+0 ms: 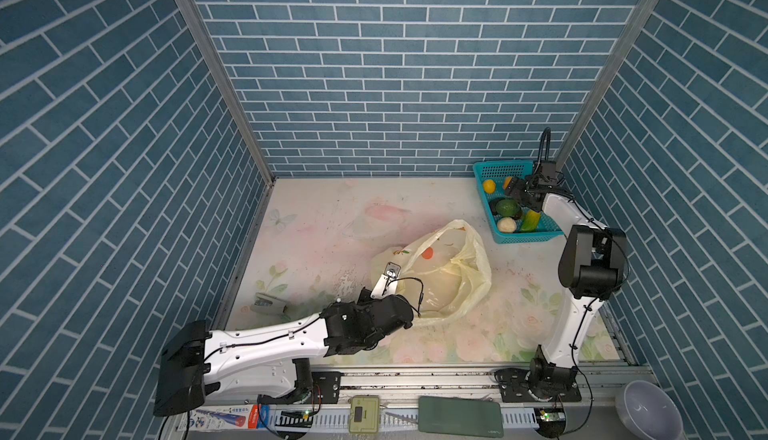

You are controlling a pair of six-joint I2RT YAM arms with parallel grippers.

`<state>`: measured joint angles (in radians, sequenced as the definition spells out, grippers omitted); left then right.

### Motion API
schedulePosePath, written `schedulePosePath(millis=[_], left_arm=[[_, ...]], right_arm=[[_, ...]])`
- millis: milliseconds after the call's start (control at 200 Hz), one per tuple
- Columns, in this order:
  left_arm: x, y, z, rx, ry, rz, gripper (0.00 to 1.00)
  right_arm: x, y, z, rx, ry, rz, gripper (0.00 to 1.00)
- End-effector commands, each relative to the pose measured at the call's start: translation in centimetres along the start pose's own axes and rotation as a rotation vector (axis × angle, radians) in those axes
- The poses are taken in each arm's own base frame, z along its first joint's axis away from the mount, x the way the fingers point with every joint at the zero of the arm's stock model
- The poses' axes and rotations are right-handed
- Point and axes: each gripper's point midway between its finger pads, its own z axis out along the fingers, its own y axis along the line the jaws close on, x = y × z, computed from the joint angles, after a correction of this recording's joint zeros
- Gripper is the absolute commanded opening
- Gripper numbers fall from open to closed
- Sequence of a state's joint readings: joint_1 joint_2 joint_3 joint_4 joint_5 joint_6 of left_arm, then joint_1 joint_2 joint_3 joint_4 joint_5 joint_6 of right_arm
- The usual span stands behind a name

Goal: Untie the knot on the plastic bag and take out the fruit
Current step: 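Open the right gripper to drop the lime into the basket, then release the bag edge with the left gripper while the right gripper withdraws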

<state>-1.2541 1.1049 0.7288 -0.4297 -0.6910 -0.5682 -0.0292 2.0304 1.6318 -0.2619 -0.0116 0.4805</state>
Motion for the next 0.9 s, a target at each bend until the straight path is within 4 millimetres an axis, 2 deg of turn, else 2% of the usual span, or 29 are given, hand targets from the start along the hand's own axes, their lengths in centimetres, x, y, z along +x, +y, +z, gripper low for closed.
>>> schedulePosePath(millis=[0, 195, 345, 595, 895], left_arm=[[0.3, 0.6, -0.1, -0.012, 0.002, -0.002, 0.0], [0.2, 0.4, 0.1, -0.014, -0.004, -0.004, 0.0], [0.0, 0.6, 0.4, -0.026, -0.012, -0.012, 0.0], [-1.0, 1.8, 1.8, -0.03, -0.017, -0.031, 0.0], [-3.0, 3.5, 4.9, -0.026, -0.023, -0.057, 0.0]], right_arm=[[-2.9, 1.0, -2.9, -0.013, -0.076, -0.026, 0.89], [-2.5, 1.3, -4.9, -0.04, -0.09, -0.02, 0.91], [-1.1, 2.1, -7.8, -0.088, -0.099, -0.02, 0.91], [4.8, 3.4, -13.6, -0.154, -0.055, -0.056, 0.91], [12.2, 3.1, -20.5, -0.193, 0.006, -0.066, 0.91]])
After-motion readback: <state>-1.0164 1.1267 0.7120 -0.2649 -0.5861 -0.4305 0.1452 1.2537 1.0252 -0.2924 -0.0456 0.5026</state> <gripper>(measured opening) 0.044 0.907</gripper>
